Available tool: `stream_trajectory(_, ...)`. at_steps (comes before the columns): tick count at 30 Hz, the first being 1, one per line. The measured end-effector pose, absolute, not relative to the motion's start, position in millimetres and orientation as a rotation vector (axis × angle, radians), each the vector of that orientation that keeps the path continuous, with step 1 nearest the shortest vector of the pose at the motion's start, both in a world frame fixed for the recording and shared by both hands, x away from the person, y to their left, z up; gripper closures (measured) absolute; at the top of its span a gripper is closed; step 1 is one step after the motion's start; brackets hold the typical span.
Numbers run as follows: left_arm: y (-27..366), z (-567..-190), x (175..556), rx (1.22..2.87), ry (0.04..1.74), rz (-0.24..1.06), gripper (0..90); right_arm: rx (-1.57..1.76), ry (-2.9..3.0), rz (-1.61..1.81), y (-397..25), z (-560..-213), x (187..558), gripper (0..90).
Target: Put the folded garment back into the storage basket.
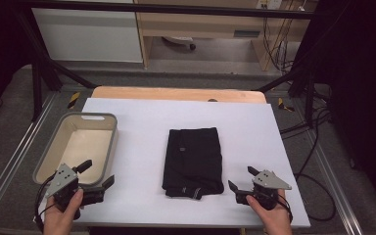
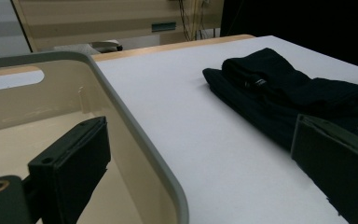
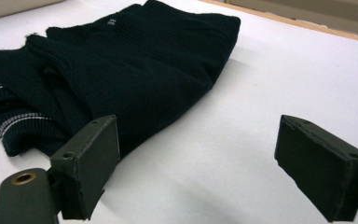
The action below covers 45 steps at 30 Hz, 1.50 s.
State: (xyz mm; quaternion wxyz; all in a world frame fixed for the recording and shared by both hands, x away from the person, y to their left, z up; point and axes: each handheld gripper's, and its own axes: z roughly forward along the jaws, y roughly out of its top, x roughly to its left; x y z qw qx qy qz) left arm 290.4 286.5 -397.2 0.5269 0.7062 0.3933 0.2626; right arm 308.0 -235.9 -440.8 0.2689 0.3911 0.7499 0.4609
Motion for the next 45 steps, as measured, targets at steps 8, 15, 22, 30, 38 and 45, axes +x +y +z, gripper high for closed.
stream_trajectory(8, 271, -397, 287, 1.722, 0.898, 0.610, 4.2, 1.076, 2.024, 1.222, -235, -440, 308, 13.2)
stream_trajectory(15, 248, -399, 283, 1.770, 0.849, 0.574, 4.0, 1.122, 2.025, 1.198, -231, -439, 309, 9.5)
stream_trajectory(22, 217, -405, 282, 1.840, 0.826, 0.536, 4.1, 1.165, 2.100, 1.154, -228, -437, 311, 10.1)
stream_trajectory(30, 173, -409, 305, 1.912, 0.813, 0.475, 5.7, 1.172, 2.112, 1.138, -227, -437, 311, 11.4)
stream_trajectory(38, 146, -423, 329, 1.974, 0.815, 0.426, 9.8, 1.161, 2.149, 1.135, -223, -438, 310, 11.5)
stream_trajectory(45, 133, -438, 317, 2.061, 0.780, 0.403, 9.8, 1.152, 2.184, 1.126, -216, -439, 311, 11.7)
